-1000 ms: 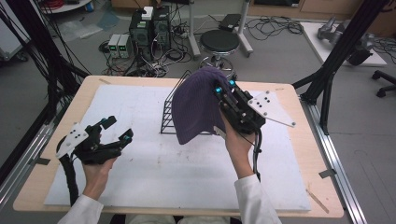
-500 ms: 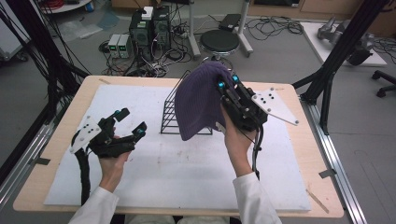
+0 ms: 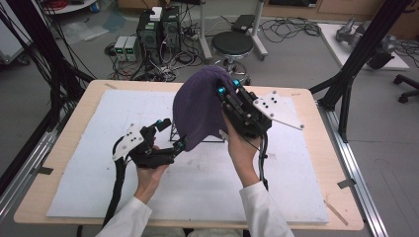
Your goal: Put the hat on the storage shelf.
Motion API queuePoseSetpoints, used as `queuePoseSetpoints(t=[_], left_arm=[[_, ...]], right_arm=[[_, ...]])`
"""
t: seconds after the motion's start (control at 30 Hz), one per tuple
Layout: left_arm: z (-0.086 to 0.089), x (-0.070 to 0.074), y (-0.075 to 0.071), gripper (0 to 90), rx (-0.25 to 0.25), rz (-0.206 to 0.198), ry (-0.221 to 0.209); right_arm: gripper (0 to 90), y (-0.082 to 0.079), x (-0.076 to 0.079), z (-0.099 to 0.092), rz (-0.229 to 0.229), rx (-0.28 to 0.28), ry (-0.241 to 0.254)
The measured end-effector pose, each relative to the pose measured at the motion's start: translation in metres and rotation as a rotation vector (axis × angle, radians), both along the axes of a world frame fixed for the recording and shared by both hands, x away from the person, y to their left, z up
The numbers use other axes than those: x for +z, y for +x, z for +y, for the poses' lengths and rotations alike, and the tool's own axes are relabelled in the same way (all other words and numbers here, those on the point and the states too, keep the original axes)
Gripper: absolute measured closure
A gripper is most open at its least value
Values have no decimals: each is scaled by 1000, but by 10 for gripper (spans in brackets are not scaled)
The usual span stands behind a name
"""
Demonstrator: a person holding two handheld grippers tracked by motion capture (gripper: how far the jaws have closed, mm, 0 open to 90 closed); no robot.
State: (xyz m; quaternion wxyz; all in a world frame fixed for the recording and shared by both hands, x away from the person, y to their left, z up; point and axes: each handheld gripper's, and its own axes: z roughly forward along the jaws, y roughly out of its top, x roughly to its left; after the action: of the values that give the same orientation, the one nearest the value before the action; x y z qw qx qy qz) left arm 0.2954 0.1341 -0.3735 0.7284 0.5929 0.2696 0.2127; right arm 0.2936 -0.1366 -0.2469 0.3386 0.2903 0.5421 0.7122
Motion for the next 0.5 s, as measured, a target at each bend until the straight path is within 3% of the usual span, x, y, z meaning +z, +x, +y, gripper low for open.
queuePoseSetpoints(t=[0.23,0.33,0.43,0.47,0.5], left_arm=[[-11,-3,0,174,-13,2,1],[-11,-2,-1,243,-11,-7,20],[-7,-1,-3,438,-7,-23,24],[-6,0,-3,538,-2,-24,29],[-5,0,-3,697,5,-19,27]], right_arm=[[779,-2,-4,12,4,35,-6],[779,-4,-4,16,-1,48,-11],[779,-6,-4,17,-6,48,-13],[779,-6,-4,16,-6,49,-13],[779,-7,-4,16,-7,44,-11]])
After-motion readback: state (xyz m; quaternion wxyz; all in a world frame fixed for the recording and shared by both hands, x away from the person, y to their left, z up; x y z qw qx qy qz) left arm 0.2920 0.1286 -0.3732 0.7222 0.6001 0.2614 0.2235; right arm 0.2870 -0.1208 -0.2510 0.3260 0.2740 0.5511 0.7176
